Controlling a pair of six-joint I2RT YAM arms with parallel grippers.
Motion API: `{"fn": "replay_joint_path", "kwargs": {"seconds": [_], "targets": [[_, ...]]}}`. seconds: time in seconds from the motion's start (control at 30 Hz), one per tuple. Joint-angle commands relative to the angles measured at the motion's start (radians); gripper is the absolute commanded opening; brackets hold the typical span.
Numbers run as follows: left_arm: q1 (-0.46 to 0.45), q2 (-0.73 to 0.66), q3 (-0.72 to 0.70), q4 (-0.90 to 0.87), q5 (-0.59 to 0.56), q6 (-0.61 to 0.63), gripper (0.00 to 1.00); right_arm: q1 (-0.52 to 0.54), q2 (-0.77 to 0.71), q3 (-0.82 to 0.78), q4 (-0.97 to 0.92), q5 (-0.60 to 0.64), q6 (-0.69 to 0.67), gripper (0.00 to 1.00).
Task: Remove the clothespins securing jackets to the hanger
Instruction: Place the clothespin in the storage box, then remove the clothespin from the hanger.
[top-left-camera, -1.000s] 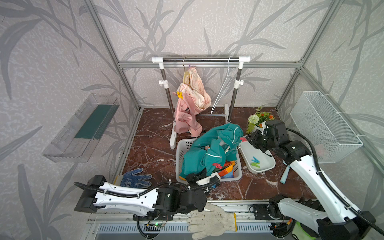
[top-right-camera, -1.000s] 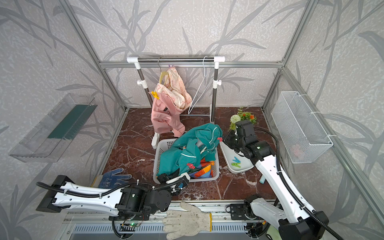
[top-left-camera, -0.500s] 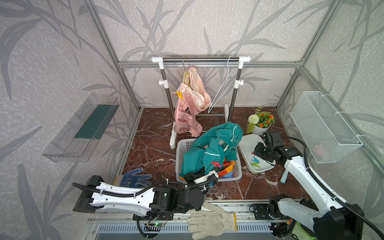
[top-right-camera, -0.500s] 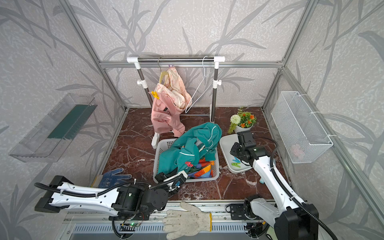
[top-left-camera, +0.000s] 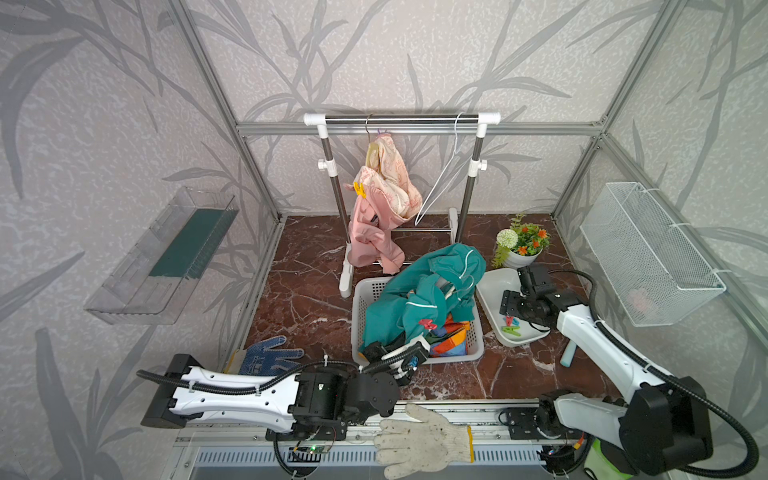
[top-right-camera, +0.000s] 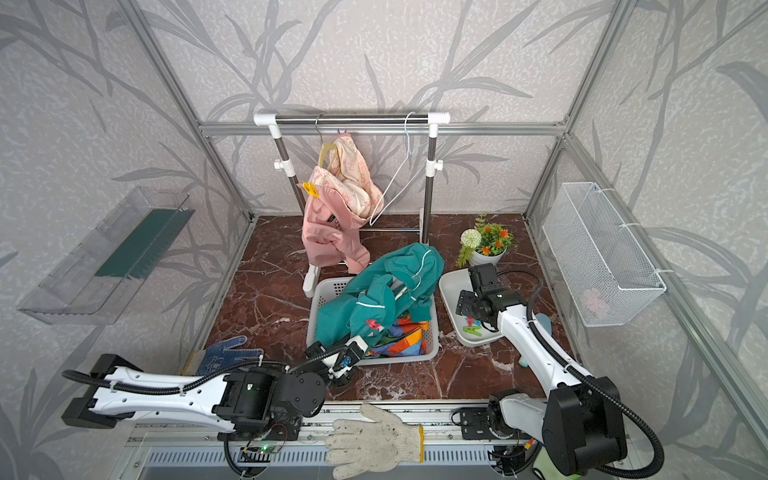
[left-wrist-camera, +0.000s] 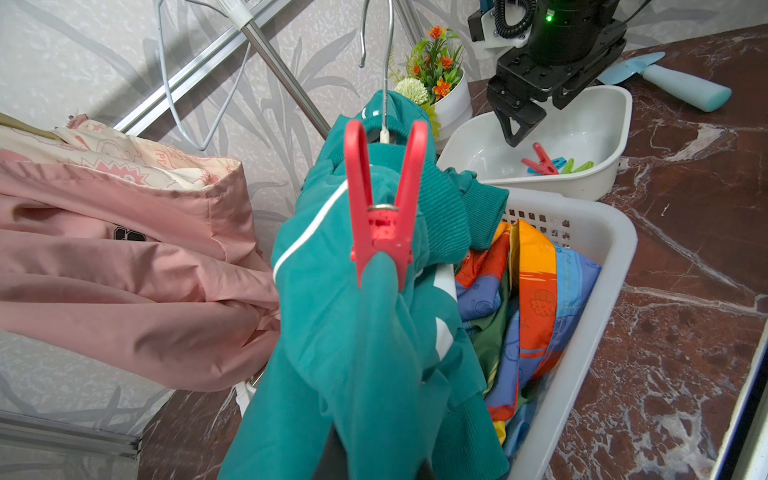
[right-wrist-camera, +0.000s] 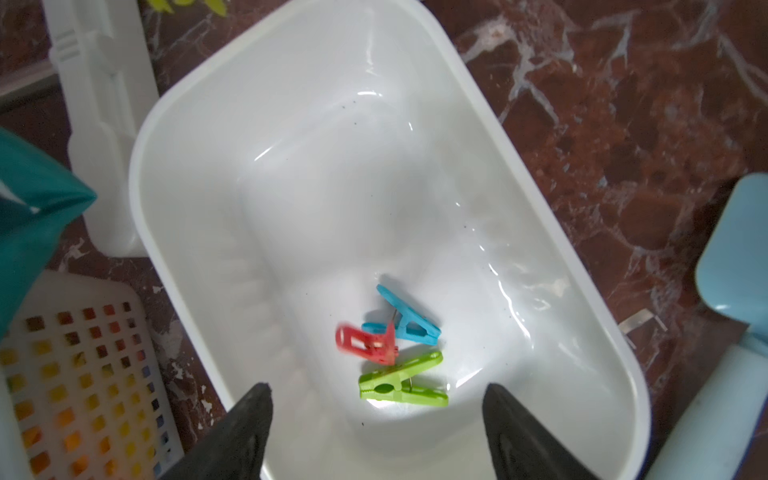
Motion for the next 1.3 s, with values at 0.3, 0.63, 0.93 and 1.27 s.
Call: {"fn": "replay_joint_path", "kwargs": {"seconds": [0.3, 0.63, 0.93, 1.27], "targets": [[0.051, 0.131, 0.106, -0.027, -0.033, -0.035, 0.0, 0.095, -0.324, 0.22, -0.062, -0.081, -0.11, 0.86], [0.137, 0.131, 0.138, -0.024, 0.079, -0.068, 0.0, 0.285, -0.399, 0.26, -0.124, -0.042, -0.036, 0.72], [0.137, 0.319, 0.249, -0.097, 0.035, -0.038, 0.0, 0.499, -0.265, 0.408, -0.271, -0.023, 0.333, 0.66], [0.136, 0.372, 0.26, -0.053, 0.091, 0.002, 0.0, 0.587, -0.219, 0.407, -0.347, -0.163, 0.555, 0.66]]}}
